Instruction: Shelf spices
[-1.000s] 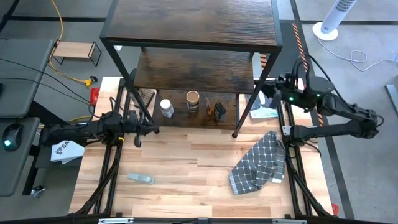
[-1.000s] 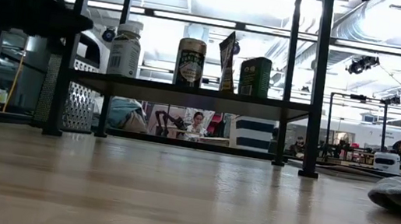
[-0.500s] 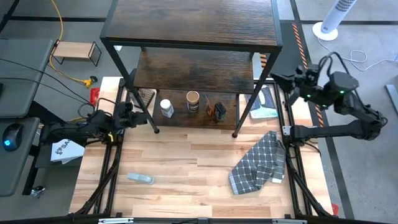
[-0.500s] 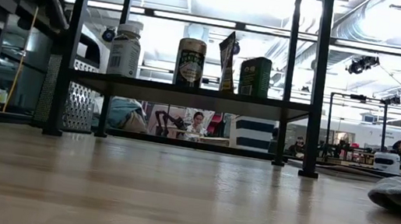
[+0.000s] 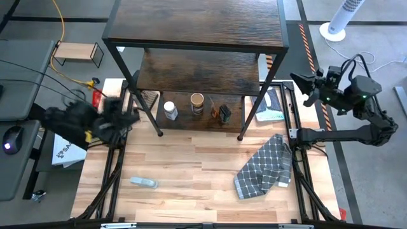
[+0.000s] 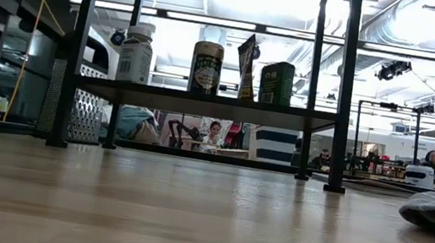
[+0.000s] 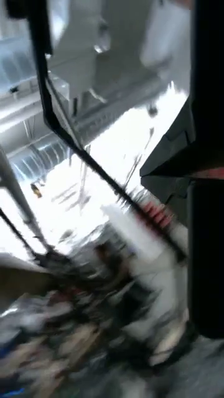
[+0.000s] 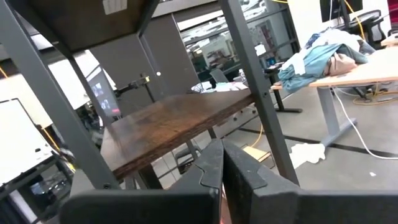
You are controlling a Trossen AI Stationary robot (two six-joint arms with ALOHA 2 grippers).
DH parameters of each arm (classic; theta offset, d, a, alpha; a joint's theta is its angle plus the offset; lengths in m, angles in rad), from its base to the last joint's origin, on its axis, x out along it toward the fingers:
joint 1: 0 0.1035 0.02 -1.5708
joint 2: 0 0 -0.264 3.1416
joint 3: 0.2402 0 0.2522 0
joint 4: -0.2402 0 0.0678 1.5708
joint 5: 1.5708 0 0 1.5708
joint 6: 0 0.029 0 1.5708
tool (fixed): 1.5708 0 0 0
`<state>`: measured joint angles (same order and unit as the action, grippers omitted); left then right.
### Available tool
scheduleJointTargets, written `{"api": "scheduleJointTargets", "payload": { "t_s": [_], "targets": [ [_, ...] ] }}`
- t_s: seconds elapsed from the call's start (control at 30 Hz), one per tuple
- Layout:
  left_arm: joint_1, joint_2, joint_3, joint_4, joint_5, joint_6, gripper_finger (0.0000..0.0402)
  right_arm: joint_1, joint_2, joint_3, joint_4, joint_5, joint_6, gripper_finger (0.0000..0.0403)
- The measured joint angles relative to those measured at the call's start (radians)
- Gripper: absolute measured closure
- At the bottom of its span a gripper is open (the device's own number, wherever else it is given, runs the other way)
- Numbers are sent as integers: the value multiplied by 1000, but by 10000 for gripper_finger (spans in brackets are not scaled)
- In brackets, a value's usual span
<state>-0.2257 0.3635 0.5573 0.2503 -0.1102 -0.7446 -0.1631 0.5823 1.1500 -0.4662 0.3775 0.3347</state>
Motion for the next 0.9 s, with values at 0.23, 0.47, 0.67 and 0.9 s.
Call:
{"api": "scheduleJointTargets", "payload": {
  "t_s": [0.23, 0.47, 0.67, 0.9],
  "targets": [
    [-55, 223, 569, -857, -339, 183, 401, 0, -1, 0, -1, 5, 0, 402],
    [-66, 480, 893, -1613, -391, -207, 401, 0, -2, 0, -24, -7, -5, 402],
    [-56, 560, 861, -1773, -443, -444, 401, 0, -3, 0, -295, -1, 85, 402],
    [6, 596, 799, -1824, -587, -592, 401, 0, 14, -58, -611, -26, 404, 402]
  ]
}}
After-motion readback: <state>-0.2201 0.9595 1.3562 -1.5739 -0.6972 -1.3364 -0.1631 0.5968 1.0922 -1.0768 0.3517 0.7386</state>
